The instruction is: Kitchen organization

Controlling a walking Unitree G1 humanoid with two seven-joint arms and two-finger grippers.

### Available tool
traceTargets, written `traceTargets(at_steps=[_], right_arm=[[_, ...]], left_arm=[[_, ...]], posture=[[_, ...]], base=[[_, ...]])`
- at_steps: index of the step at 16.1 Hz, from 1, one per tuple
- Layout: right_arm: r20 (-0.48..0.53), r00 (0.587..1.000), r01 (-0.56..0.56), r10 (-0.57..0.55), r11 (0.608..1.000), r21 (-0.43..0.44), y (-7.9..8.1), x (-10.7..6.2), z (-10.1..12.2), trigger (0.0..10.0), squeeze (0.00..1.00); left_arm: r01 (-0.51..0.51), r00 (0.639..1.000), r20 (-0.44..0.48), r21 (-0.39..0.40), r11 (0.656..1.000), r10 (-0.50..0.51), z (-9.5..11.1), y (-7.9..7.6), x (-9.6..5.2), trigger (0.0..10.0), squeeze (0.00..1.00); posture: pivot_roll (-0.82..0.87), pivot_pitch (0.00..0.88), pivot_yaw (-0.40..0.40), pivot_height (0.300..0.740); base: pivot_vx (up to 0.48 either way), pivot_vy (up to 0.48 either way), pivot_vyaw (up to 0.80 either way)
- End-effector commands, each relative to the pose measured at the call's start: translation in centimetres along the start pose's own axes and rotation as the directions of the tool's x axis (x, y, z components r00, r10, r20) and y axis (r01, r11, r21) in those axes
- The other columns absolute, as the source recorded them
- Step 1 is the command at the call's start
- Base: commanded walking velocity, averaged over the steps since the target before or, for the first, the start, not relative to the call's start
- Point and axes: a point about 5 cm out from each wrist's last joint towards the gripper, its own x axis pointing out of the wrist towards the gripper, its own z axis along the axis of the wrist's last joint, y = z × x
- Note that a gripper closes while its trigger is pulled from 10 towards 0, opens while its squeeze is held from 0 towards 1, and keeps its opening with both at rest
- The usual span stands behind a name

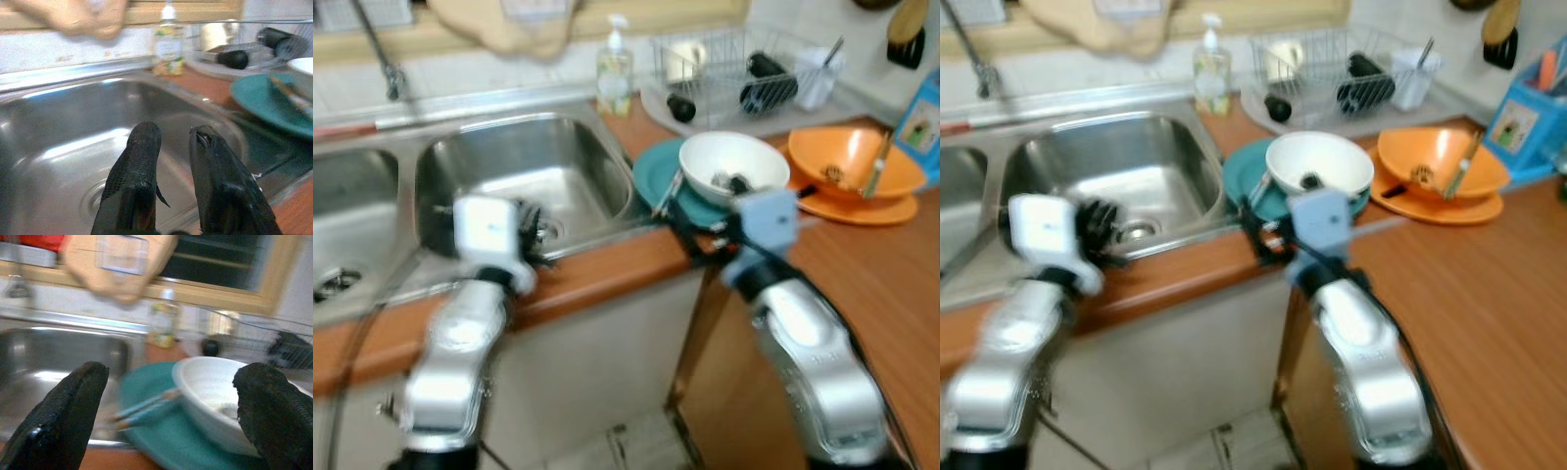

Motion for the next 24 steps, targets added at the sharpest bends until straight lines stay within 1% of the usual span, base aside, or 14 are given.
traceTargets(at_steps=[1, 3, 6, 7, 14, 16, 17, 18, 19, 20, 21, 22, 23, 24], right_arm=[[0.045, 0.999, -0.018, 0.018, 1.0, 0.009, 0.5, 0.1, 0.7, 10.0, 0.0], [0.079, 0.997, -0.02, 0.02, 1.0, -0.002, 0.4, 0.2, 1.3, 10.0, 0.0], [0.103, 0.994, -0.039, 0.041, 0.999, -0.023, 0.6, 0.2, 1.8, 10.0, 0.0], [0.106, 0.993, -0.041, 0.043, 0.999, -0.02, 0.7, 0.2, 1.9, 10.0, 0.0], [0.114, 0.992, -0.045, 0.049, 0.998, -0.034, 0.6, 0.2, 2.0, 10.0, 0.0], [0.113, 0.993, -0.037, 0.039, 0.999, -0.021, 0.5, 0.1, 2.0, 10.0, 0.0], [0.103, 0.994, 0.025, -0.02, 0.998, -0.05, 0.0, 0.1, 1.9, 10.0, 0.0], [0.097, 0.995, 0.031, -0.029, 0.999, -0.017, -0.4, 0.0, 1.8, 10.0, 0.0], [0.094, 0.995, 0.04, -0.04, 0.999, -0.005, -0.8, 0.0, 1.9, 10.0, 0.0], [0.1, 0.995, 0.026, -0.027, 1.0, 0.015, -0.8, 0.0, 2.0, 10.0, 0.0], [0.101, 0.995, 0.02, -0.022, 1.0, 0.022, -0.7, -0.1, 2.0, 10.0, 0.0], [0.104, 0.995, 0.013, -0.014, 1.0, 0.016, -0.7, -0.1, 2.0, 10.0, 0.0], [0.103, 0.994, 0.02, -0.02, 1.0, 0.001, -0.7, -0.2, 2.0, 10.0, 0.0], [0.097, 0.995, 0.039, -0.038, 0.999, -0.007, -0.8, -0.4, 2.0, 10.0, 0.0]], left_arm=[[-0.029, 0.999, 0.015, 0.019, 0.999, 0.029, 0.5, 1.0, -0.1, 10.0, 0.0], [-0.03, 0.999, 0.022, 0.022, 0.999, 0.03, 0.7, 1.1, -0.1, 10.0, 0.0], [-0.029, 0.999, 0.032, 0.017, 0.999, 0.029, 0.8, 0.9, -0.1, 10.0, 0.0], [-0.044, 0.999, 0.031, 0.022, 0.999, 0.043, 0.8, 1.0, -0.1, 10.0, 0.0], [-0.028, 0.999, 0.028, 0.024, 0.999, 0.027, 0.7, 0.8, -0.2, 10.0, 0.0], [-0.019, 1.0, 0.019, 0.027, 0.999, 0.018, 0.5, 0.8, -0.3, 10.0, 0.0], [-0.015, 1.0, 0.018, 0.025, 1.0, 0.015, 0.5, 0.8, -0.3, 10.0, 0.0], [-0.01, 1.0, 0.018, 0.023, 1.0, 0.01, 0.5, 0.7, -0.3, 10.0, 0.0], [-0.025, 0.999, 0.023, 0.062, 0.998, 0.024, 0.6, 0.8, -0.2, 10.0, 0.0], [-0.071, 0.997, 0.021, 0.014, 0.997, 0.071, 0.5, 1.0, -0.3, 10.0, 0.0], [-0.077, 0.997, 0.016, -0.014, 0.997, 0.077, 0.5, 1.0, -0.3, 10.0, 0.0], [-0.127, 0.988, 0.081, -0.022, 0.992, 0.129, 0.9, 1.2, -0.4, 10.0, 0.0], [-0.124, 0.987, 0.103, 0.007, 0.992, 0.122, 1.0, 1.3, -0.5, 10.0, 0.0], [-0.073, 0.995, 0.068, 0.005, 0.997, 0.072, 0.8, 1.5, -0.6, 10.0, 0.0]], posture=[[-0.09, 0.0, 0.018, 0.74], [-0.09, 0.0, 0.019, 0.74], [-0.09, 0.0, 0.019, 0.74], [-0.09, 0.0, 0.019, 0.74], [-0.11, 0.0, 0.021, 0.74], [-0.11, 0.0, 0.025, 0.74], [-0.11, 0.0, 0.026, 0.74], [-0.11, 0.0, 0.026, 0.74], [-0.11, 0.0, 0.027, 0.74], [-0.11, 0.0, 0.027, 0.74], [-0.11, 0.0, 0.027, 0.74], [-0.11, 0.0, 0.026, 0.74], [-0.1, 0.0, 0.024, 0.74], [-0.1, 0.0, 0.024, 0.74]], base=[[0.368, 0.0, 0.0], [0.368, 0.0, 0.0], [0.354, 0.0, 0.0], [0.0, 0.0, 0.0], [0.0, 0.0, 0.0], [0.0, 0.0, 0.0], [0.0, 0.0, 0.0], [0.0, 0.0, 0.0], [0.0, 0.0, 0.0], [0.0, 0.0, 0.0], [0.0, 0.0, 0.0], [0.0, 0.0, 0.0], [0.0, 0.0, 0.0], [0.0, 0.0, 0.0]])
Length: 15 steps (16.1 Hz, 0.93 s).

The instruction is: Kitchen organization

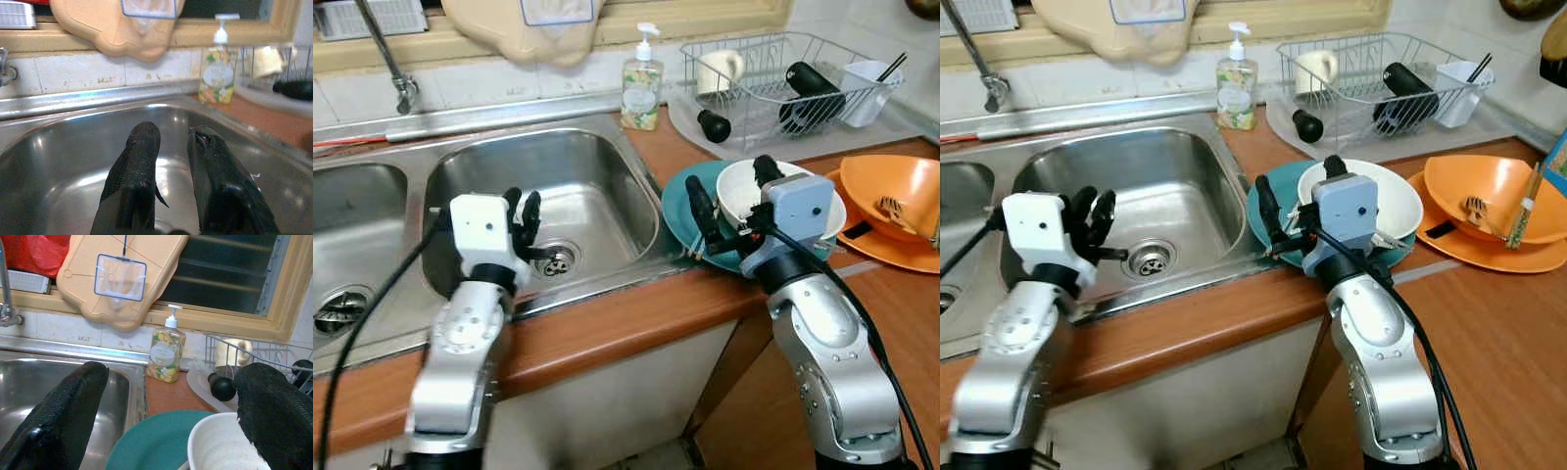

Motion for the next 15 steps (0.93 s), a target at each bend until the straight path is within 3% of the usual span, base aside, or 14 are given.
traceTargets(at_steps=[1, 2, 4, 7, 9, 13, 15], right_arm=[[0.003, 1.0, 0.012, -0.012, 1.0, -0.006, -0.1, -0.1, 0.3, 10.0, 0.0], [0.0, 0.999, 0.037, -0.037, 0.999, 0.0, -0.5, -0.2, 0.3, 10.0, 0.0], [0.011, 1.0, 0.007, -0.007, 1.0, 0.02, -0.6, -0.5, 0.8, 10.0, 0.0], [0.01, 1.0, 0.001, -0.001, 1.0, 0.017, -0.7, -0.9, 1.0, 10.0, 0.0], [-0.023, 1.0, -0.021, 0.021, 1.0, 0.009, -0.5, -1.1, 0.3, 10.0, 0.0], [-0.087, 0.979, -0.181, 0.182, 0.983, 0.02, 1.4, -1.1, -0.4, 10.0, 0.0], [-0.082, 0.977, -0.195, 0.195, 0.981, 0.014, 1.4, -0.8, -0.4, 10.0, 0.0]], left_arm=[[0.013, 1.0, -0.003, -0.004, 1.0, -0.013, 0.2, 0.1, -0.1, 10.0, 0.0], [0.027, 1.0, -0.017, 0.032, 0.999, -0.026, 0.1, 0.5, -0.1, 10.0, 0.0], [0.139, 0.99, -0.038, 0.01, 0.99, -0.138, 0.0, -0.1, -0.6, 10.0, 0.0], [0.219, 0.975, -0.031, 0.014, 0.976, -0.219, 0.2, -0.5, -1.0, 10.0, 0.0], [0.249, 0.968, -0.039, -0.009, 0.968, -0.249, 0.1, -0.7, -1.0, 10.0, 0.0], [0.264, 0.964, -0.04, 0.023, 0.964, -0.263, -0.1, -0.7, -0.8, 10.0, 0.0], [0.272, 0.962, -0.036, 0.047, 0.961, -0.271, 0.1, -0.6, -0.5, 10.0, 0.0]], posture=[[-0.1, 0.0, 0.024, 0.74], [-0.1, 0.0, 0.025, 0.74], [-0.1, 0.0, 0.024, 0.74], [-0.11, 0.0, 0.026, 0.74], [-0.11, 0.0, 0.021, 0.74], [-0.1, 0.0, 0.009, 0.74], [-0.09, 0.0, 0.003, 0.74]], base=[[0.0, 0.0, 0.0], [0.0, 0.0, 0.0], [0.0, 0.0, 0.0], [0.0, 0.0, 0.0], [0.0, 0.0, 0.0], [0.0, 0.0, 0.0], [0.0, 0.0, 0.0]])
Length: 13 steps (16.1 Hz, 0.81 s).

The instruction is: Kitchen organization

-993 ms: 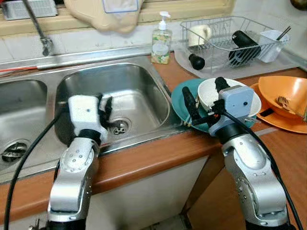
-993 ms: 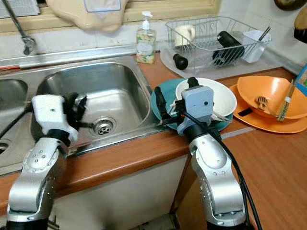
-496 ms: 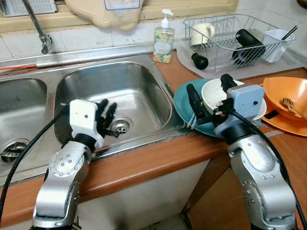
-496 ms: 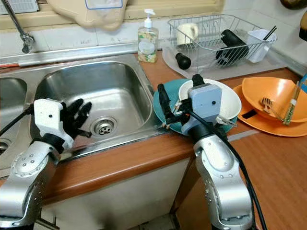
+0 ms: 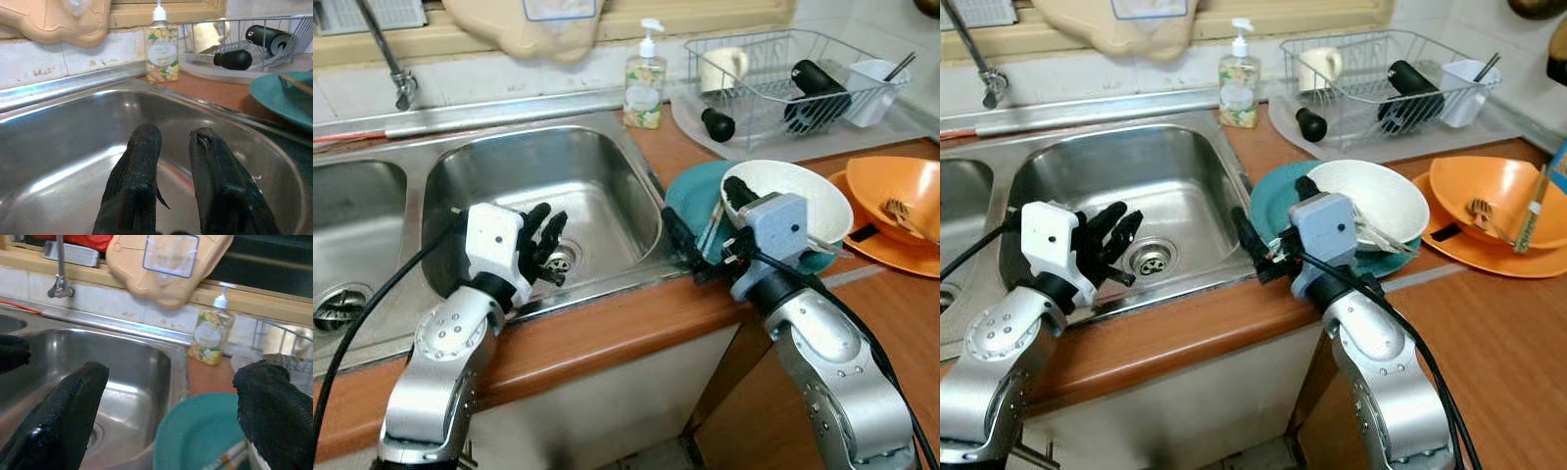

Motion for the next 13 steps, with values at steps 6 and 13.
traceTargets(at_steps=[6, 13], right_arm=[[0.089, 0.979, 0.18, -0.185, 0.982, 0.057, -3.9, -1.1, 2.5, 10.0, 0.0], [0.035, 0.877, 0.479, -0.479, 0.878, 0.013, -12.0, -4.5, 3.3, 10.0, 0.0]], left_arm=[[0.088, 0.996, 0.004, -0.019, 0.996, -0.088, 0.0, -1.2, -0.1, 10.0, 0.0], [0.123, 0.992, 0.018, -0.029, 0.992, -0.123, 0.2, -1.6, 0.4, 10.0, 0.0]], posture=[[-0.11, 0.0, 0.02, 0.74], [-0.13, 0.0, 0.02, 0.74]], base=[[0.0, 0.0, 0.0], [0.0, 0.0, 0.0]])
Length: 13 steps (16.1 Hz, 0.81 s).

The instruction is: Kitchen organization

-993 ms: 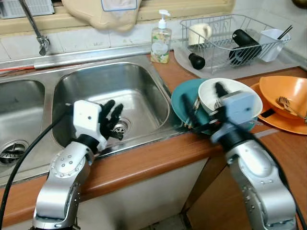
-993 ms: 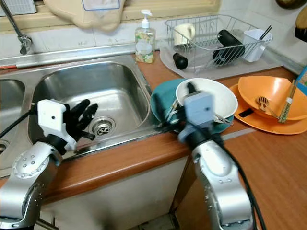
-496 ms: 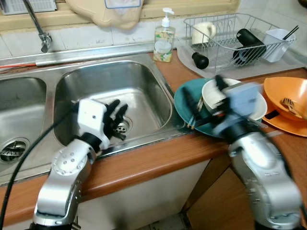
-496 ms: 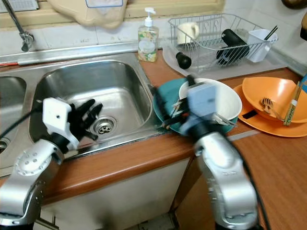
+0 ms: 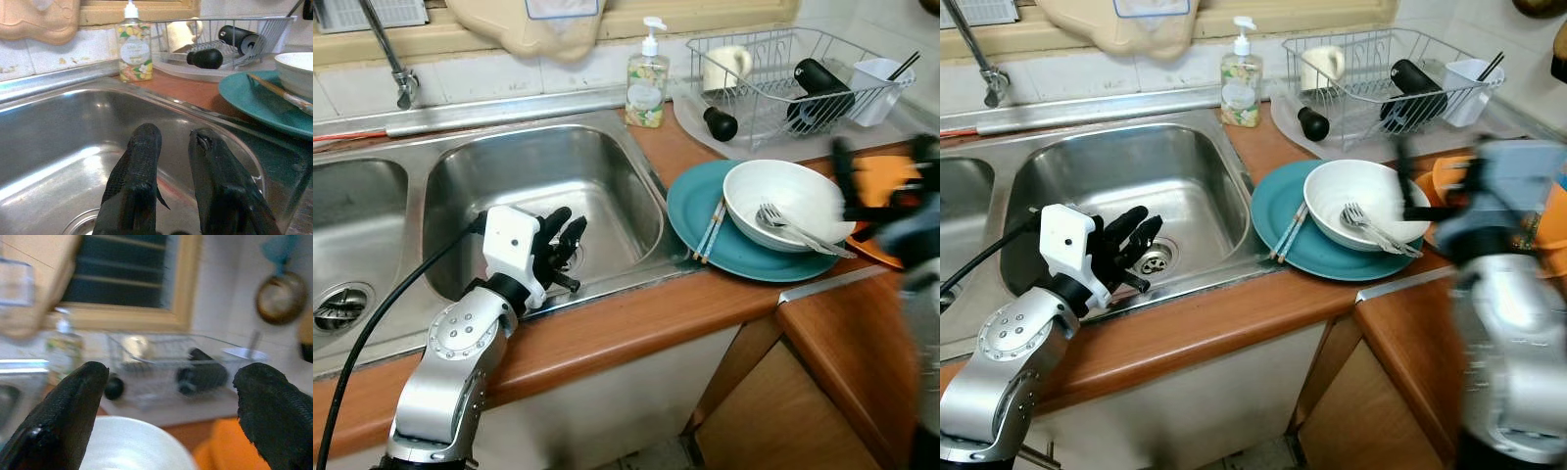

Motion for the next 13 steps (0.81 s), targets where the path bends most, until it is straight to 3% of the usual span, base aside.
traceTargets(at_steps=[1, 3, 8, 10, 11, 13], right_arm=[[-0.064, 0.998, 0.025, -0.028, 0.998, -0.055, -1.3, -0.4, -0.7, 10.0, 0.0], [-0.176, 0.981, 0.057, -0.081, 0.989, -0.136, -3.3, -1.7, -1.7, 10.0, 0.0], [-0.303, 0.948, 0.031, -0.1, 0.974, -0.225, -5.5, -4.6, -2.0, 10.0, 0.0], [-0.423, 0.902, -0.036, -0.083, 0.963, -0.267, -5.7, -5.6, -3.2, 10.0, 0.0], [-0.487, 0.873, -0.112, -0.035, 0.957, -0.269, -5.1, -6.1, -4.1, 10.0, 0.0], [-0.499, 0.866, -0.146, -0.001, 0.956, -0.254, -4.2, -5.8, -4.5, 10.0, 0.0]], left_arm=[[0.058, 0.998, 0.007, 0.0, 0.998, -0.058, 0.4, -0.4, 0.0, 10.0, 0.0], [0.178, 0.984, 0.0, -0.005, 0.984, -0.178, 0.7, -1.3, -0.3, 10.0, 0.0], [0.266, 0.964, -0.021, -0.011, 0.964, -0.267, 0.6, -1.7, -0.4, 10.0, 0.0], [0.289, 0.957, -0.027, -0.013, 0.957, -0.289, 0.6, -1.8, -0.4, 10.0, 0.0], [0.301, 0.953, -0.03, -0.014, 0.954, -0.301, 0.6, -1.9, -0.4, 10.0, 0.0], [0.304, 0.952, -0.032, -0.015, 0.953, -0.304, 0.6, -1.9, -0.5, 10.0, 0.0]], posture=[[-0.13, 0.0, 0.022, 0.74], [-0.13, 0.0, 0.024, 0.74], [-0.15, 0.0, 0.053, 0.74], [-0.15, 0.0, 0.055, 0.74], [-0.15, 0.0, 0.055, 0.74], [-0.15, 0.0, 0.049, 0.74]], base=[[0.0, 0.0, 0.0], [0.0, 0.0, 0.0], [0.0, 0.0, 0.0], [0.0, 0.0, 0.0], [0.0, 0.0, 0.0], [0.0, 0.0, 0.0]])
